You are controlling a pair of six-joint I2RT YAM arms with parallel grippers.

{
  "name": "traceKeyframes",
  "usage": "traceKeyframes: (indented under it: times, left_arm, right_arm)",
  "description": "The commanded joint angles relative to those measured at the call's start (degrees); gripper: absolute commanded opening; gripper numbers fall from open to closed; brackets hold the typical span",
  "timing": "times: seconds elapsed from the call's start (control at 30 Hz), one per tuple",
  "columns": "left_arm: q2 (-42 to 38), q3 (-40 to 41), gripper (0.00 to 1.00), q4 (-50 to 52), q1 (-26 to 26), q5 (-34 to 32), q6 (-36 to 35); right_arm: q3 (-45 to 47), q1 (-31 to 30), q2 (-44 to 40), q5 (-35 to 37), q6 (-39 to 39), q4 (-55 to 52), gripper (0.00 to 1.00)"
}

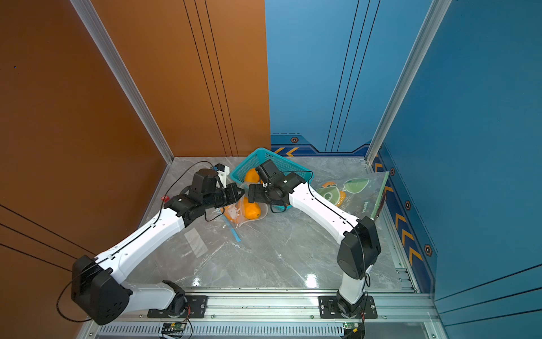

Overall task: Place the mango in a zip-top bag and seal the zipper
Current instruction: Place the mango in the zipper food storage bag, then pick up the mango from the basket.

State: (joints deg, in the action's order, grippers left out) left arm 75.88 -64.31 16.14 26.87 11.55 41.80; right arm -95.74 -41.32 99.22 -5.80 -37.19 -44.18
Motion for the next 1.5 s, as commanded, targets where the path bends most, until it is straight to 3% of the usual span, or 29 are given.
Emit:
traceKeyframes:
  times: [0.0, 0.2, 0.43, 0.57, 0.77, 1.13, 1.47]
  left_arm:
    - [0.37, -1.45, 0.00, 0.03, -1.09, -1.50, 0.47]
    - [-0.07, -1.29, 0.00, 0.00, -1.43, -2.45, 0.39]
    - [0.24, -1.91, 0.00, -0.03, -1.21, -2.36, 0.21]
    - [-0.32, -1.82, 0.00, 0.01, -1.12, -2.21, -0.11]
    - [0.00, -1.51, 0.00, 0.00, -1.11, -1.84, -0.82]
    - [1.20, -1.40, 0.00, -0.02, -1.03, -1.45, -0.93]
    - [1.99, -1.87, 0.00, -0.05, -1.05, -1.08, -0.84]
  right_arm:
    - [-0.65, 2.63, -5.37, 2.26, 4.70, -4.17, 0.91]
    - [-4.14, 10.21, -5.15, 3.54, 11.94, -10.25, 0.85]
    - [-18.11, 13.62, 11.63, 9.90, 30.46, -20.11, 0.85]
    - [-24.41, 14.75, 20.01, 7.18, 36.63, -21.64, 0.84]
    - [-30.45, 16.18, 28.09, 1.31, 41.45, -26.05, 0.78]
    - [-31.21, 16.18, 32.50, -2.81, 45.91, -30.74, 0.61]
    - [-34.91, 15.66, 38.40, -3.47, 47.25, -31.44, 0.69]
